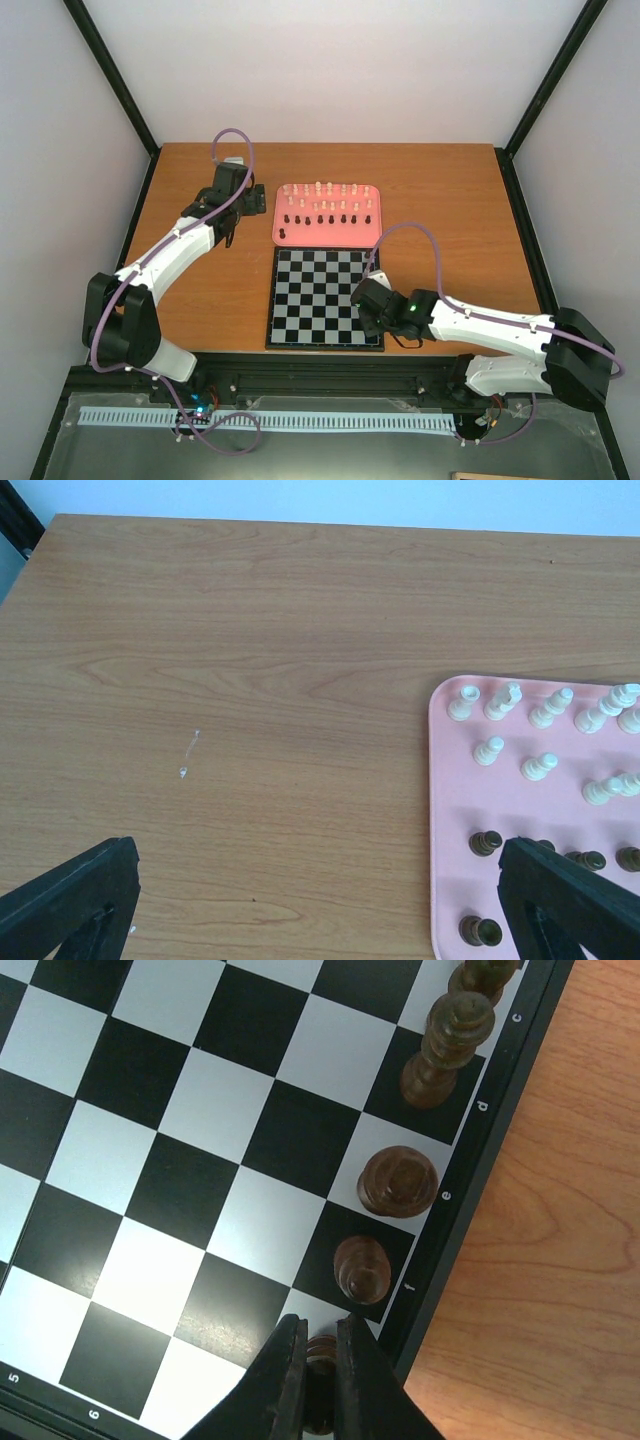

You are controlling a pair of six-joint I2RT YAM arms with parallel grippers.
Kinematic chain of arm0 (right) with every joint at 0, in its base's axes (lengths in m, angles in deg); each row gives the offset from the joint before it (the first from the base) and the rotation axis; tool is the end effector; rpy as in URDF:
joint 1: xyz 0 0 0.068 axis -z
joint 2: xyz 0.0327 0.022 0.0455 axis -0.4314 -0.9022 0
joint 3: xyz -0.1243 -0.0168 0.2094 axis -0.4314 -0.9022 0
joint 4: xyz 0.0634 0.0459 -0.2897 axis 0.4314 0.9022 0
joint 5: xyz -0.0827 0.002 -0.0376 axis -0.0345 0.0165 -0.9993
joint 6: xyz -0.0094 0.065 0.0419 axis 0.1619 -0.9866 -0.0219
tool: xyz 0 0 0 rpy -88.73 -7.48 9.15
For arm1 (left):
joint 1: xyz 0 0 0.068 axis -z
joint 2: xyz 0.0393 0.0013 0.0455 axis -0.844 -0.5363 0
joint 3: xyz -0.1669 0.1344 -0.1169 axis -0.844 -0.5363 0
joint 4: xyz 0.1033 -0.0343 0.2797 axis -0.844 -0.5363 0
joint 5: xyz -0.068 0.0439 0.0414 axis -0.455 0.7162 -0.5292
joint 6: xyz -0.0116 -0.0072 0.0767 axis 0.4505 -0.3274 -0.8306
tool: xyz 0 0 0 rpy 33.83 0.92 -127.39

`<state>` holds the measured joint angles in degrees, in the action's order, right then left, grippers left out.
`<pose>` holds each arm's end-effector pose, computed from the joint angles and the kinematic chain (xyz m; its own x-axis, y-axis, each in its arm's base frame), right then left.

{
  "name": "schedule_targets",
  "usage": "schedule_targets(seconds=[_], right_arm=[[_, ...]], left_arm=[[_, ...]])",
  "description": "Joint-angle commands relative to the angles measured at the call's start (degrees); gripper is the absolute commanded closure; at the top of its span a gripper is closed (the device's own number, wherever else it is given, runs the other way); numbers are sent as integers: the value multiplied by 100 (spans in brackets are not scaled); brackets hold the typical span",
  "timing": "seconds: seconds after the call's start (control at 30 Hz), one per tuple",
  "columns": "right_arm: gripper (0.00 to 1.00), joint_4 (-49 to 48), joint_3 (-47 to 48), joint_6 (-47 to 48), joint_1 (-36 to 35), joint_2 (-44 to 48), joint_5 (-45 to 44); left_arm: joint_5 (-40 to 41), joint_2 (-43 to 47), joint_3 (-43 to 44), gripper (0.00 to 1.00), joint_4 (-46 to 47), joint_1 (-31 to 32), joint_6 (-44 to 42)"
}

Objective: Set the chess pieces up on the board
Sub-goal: Place the chess piece on the chessboard.

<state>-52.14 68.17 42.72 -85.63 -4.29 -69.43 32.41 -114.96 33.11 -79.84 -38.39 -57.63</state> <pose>0.1457 0.2202 0.1095 -0.8459 -0.2738 -0.4576 -0.3414 0.9373 0.0703 0.3792 -0.1071 0.2158 -0.5950 -0.0640 -0.8012 -0.1151 0.9933 0.0062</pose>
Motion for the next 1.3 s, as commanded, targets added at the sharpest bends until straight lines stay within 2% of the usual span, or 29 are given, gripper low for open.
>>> schedule_targets(seconds=[0.0, 0.5, 0.9, 0.93, 1.0, 1.17, 1.27], right_arm=[[97, -203, -59, -79, -48, -60, -216], [97, -293, -162, -97, -48, -223, -154], [91, -109, -225, -134, -54, 80, 34], [89, -112, -230, -137, -57, 80, 68], [79, -129, -234, -137, -74, 56, 104], [61, -155, -211, -130, -117, 31, 60], [57, -94, -114, -143, -142, 109, -42]], left_arm=[[39, -31, 111, 0, 97, -11, 40], [35, -91, 138, 0, 103, -11, 40], [45, -74, 139, 0, 78, -13, 39], [42, -59, 139, 0, 74, -11, 40], [31, -40, 134, 0, 79, -11, 40], [23, -15, 121, 0, 79, -11, 40], [22, 5, 117, 0, 79, -11, 36]])
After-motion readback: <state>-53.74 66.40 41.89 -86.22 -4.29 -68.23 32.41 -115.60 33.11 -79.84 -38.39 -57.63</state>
